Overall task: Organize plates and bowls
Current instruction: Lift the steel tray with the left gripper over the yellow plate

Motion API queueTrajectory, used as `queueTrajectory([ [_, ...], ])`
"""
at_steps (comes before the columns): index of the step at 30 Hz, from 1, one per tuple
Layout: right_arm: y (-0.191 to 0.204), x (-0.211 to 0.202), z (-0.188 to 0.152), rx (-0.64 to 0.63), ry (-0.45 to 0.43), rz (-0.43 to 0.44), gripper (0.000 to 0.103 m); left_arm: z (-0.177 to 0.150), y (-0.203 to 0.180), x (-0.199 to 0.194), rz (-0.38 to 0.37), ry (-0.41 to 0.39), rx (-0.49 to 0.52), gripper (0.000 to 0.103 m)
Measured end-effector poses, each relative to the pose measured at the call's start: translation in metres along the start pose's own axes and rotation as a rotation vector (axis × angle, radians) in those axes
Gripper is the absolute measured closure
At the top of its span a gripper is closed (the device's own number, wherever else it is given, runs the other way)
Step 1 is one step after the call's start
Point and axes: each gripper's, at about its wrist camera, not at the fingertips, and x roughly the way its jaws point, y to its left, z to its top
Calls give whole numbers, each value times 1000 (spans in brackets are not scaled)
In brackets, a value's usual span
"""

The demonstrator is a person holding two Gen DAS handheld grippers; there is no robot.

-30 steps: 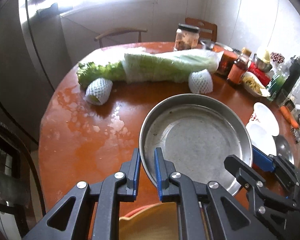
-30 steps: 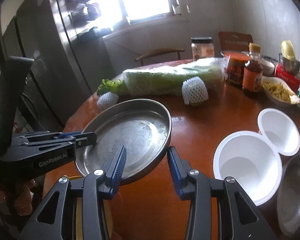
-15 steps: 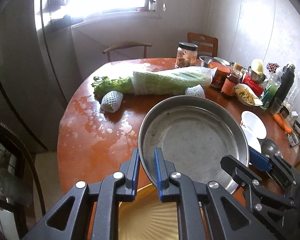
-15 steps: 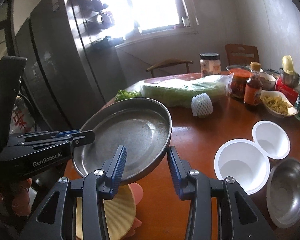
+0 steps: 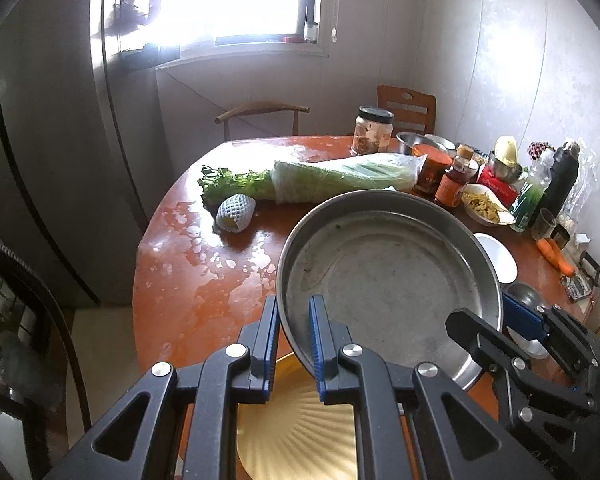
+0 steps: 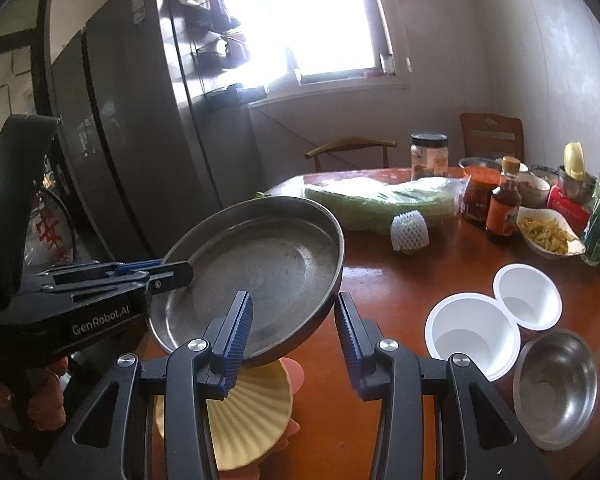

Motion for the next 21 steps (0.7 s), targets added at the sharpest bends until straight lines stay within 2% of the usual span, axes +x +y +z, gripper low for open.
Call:
queueTrajectory([
  [21, 24, -40, -2, -67, -42, 43, 59, -15, 1, -41, 36, -41, -26, 89],
])
